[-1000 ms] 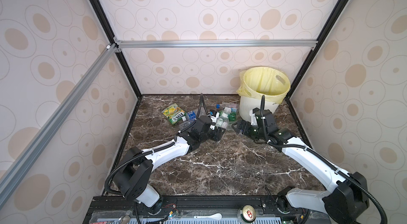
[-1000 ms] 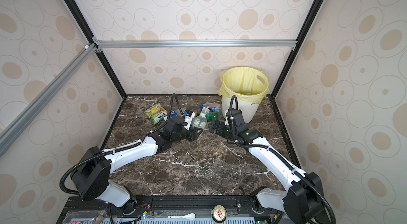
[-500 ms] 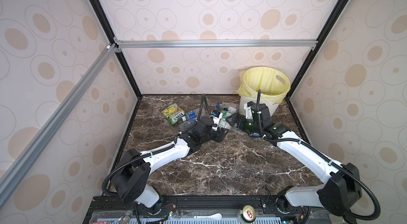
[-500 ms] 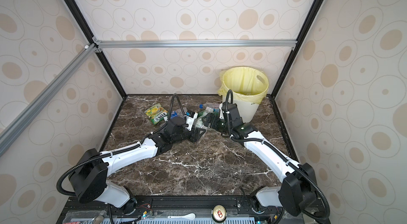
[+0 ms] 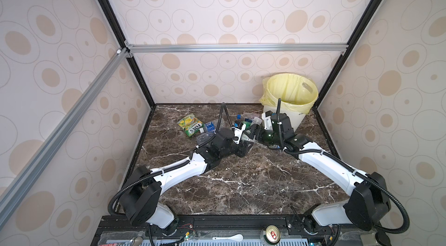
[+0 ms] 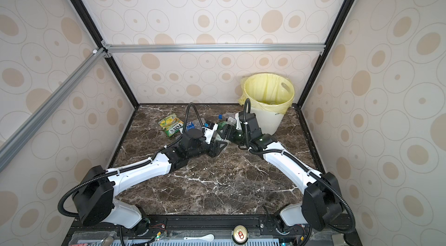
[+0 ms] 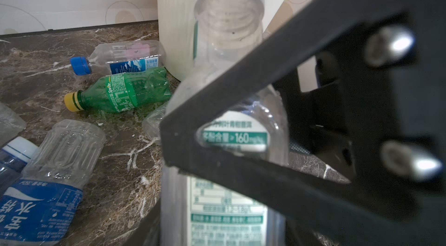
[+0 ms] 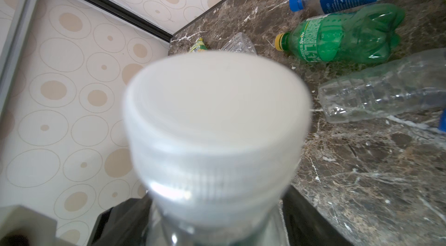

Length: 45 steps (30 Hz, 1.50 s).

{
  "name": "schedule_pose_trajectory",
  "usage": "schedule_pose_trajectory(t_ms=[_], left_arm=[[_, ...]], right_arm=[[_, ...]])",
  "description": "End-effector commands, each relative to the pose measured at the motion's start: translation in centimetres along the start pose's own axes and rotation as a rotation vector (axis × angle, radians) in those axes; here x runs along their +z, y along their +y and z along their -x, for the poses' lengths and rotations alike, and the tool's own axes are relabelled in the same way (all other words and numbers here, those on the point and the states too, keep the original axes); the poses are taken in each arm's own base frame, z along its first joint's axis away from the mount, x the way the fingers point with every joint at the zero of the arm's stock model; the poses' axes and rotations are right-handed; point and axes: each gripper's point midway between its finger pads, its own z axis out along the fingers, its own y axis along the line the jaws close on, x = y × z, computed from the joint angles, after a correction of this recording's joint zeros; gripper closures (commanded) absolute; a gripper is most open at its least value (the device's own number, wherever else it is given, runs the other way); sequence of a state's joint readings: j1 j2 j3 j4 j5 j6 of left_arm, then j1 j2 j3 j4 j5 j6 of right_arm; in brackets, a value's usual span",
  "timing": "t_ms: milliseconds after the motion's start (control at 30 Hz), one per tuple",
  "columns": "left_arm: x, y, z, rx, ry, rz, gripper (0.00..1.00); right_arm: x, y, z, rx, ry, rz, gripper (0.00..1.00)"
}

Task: Throw the plastic bottles in the bin
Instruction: 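Grasp the tea bottle's base with the right gripper, then carry the tea bottle over the bin with the right gripper and release it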

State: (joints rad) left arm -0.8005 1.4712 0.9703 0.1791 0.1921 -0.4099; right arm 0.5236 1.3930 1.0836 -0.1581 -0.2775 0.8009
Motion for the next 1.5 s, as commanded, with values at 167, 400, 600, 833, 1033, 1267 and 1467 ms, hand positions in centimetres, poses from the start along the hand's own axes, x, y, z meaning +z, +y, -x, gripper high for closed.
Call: schedule_pose_trajectory(t_ms=[167,400,600,833,1033,1267,1467], left_arm=[[-1.3,-1.6,2.9,0.040,-0.091,-0.042,0.34],[-2.2,-0.7,3.9,0.102,-0.108,0.034,0.01],[-3.0,0.5,4.8,0.198,-0.118,0.129,0.01],[-5.9,4.0,8.6,0.245,-0.246,0.397,0.01],[-7.9,4.0,11.2,0.409,-0.347,0.474,0.01],[-8.6,3.3,14.8,0.530,-0.425,0.530,0.01],[-6.9,2.0,18.3,0.578,-0.478,0.534,0.01]], right_arm=[[-0.2,0.8,0.3,-0.013,-0.015,0.015,0.34],[-1.6,1.2,1.5,-0.071,-0.054,-0.029,0.42],[-3.8,2.1,4.1,-0.173,-0.133,-0.096,0.44],[-6.9,4.3,8.4,-0.306,-0.242,-0.164,0.44],[-11.1,6.3,13.0,-0.404,-0.385,-0.230,0.44],[-17.4,9.2,17.9,-0.528,-0.577,-0.322,0.44],[-22.0,11.6,21.1,-0.625,-0.726,-0.395,0.44]])
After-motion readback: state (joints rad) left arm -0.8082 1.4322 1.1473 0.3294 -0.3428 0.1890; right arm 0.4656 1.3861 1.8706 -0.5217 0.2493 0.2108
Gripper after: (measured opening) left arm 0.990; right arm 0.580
